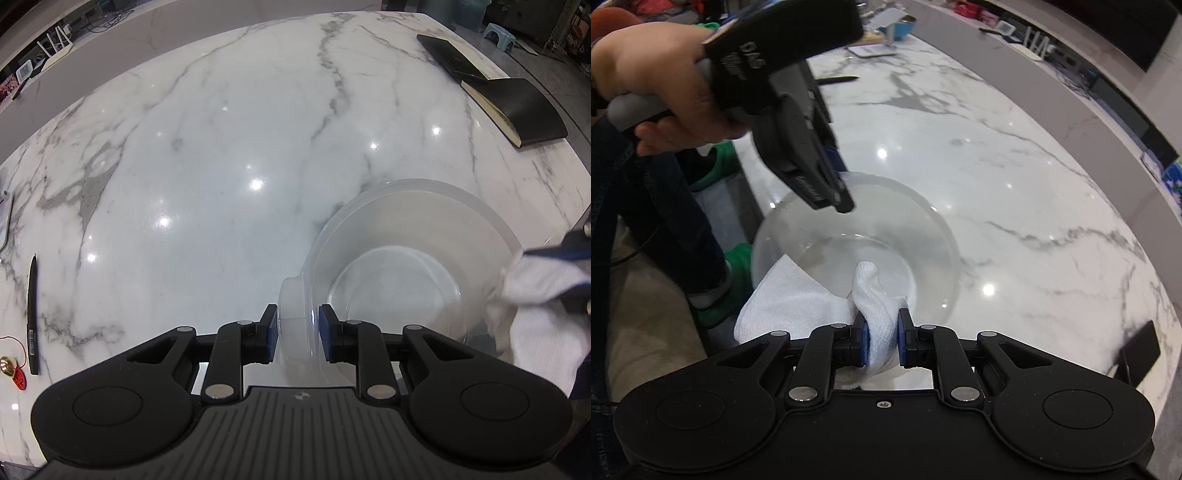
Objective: Clean bowl
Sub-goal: 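Push the cloth down into the bowl's bottom with the right gripper, then lift the cloth up the inner wall to the rim with the right gripper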
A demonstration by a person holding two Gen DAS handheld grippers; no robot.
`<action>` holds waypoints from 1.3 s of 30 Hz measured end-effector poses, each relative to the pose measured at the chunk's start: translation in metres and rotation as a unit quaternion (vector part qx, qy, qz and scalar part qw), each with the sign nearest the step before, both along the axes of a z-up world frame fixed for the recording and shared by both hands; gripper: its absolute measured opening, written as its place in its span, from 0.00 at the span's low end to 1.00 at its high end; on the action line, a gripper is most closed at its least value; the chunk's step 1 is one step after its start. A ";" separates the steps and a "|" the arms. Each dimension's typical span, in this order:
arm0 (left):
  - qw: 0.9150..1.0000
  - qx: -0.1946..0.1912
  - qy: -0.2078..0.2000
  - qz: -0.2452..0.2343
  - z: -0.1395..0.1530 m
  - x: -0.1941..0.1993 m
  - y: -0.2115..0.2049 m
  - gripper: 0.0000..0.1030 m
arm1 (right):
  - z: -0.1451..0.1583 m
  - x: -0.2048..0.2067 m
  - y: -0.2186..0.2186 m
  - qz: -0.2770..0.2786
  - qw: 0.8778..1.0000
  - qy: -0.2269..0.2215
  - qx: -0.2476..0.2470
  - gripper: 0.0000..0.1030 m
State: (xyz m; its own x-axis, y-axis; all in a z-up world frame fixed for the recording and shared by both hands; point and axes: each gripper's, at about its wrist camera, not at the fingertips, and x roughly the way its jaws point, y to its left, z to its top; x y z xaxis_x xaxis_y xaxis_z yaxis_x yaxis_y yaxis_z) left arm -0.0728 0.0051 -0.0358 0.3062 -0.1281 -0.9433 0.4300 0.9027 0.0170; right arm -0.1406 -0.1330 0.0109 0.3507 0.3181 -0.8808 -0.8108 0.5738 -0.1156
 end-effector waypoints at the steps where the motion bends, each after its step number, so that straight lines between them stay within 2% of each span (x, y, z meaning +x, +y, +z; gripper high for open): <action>1: 1.000 0.000 0.000 0.000 0.000 0.000 0.000 0.21 | 0.000 0.001 -0.001 -0.002 1.000 -0.001 0.000 0.12; 18: 1.000 0.003 -0.005 -0.016 0.000 -0.002 -0.001 0.21 | -0.005 0.035 -0.003 -0.057 0.997 -0.045 -0.015 0.12; 27: 1.000 0.005 -0.006 -0.016 0.001 -0.003 -0.001 0.21 | -0.008 0.055 0.015 -0.059 0.997 -0.056 -0.007 0.12; 39: 1.000 0.007 -0.008 -0.018 0.000 -0.002 -0.002 0.21 | -0.008 0.068 0.047 -0.032 0.998 -0.057 0.019 0.12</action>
State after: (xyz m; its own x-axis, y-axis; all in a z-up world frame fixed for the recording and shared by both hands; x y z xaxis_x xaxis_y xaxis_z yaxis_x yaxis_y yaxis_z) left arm -0.0745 0.0032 -0.0359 0.3163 -0.1260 -0.9403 0.4614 0.8864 0.0364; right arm -0.0727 -0.0861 0.0029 0.4685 0.3248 -0.8216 -0.7555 0.6294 -0.1820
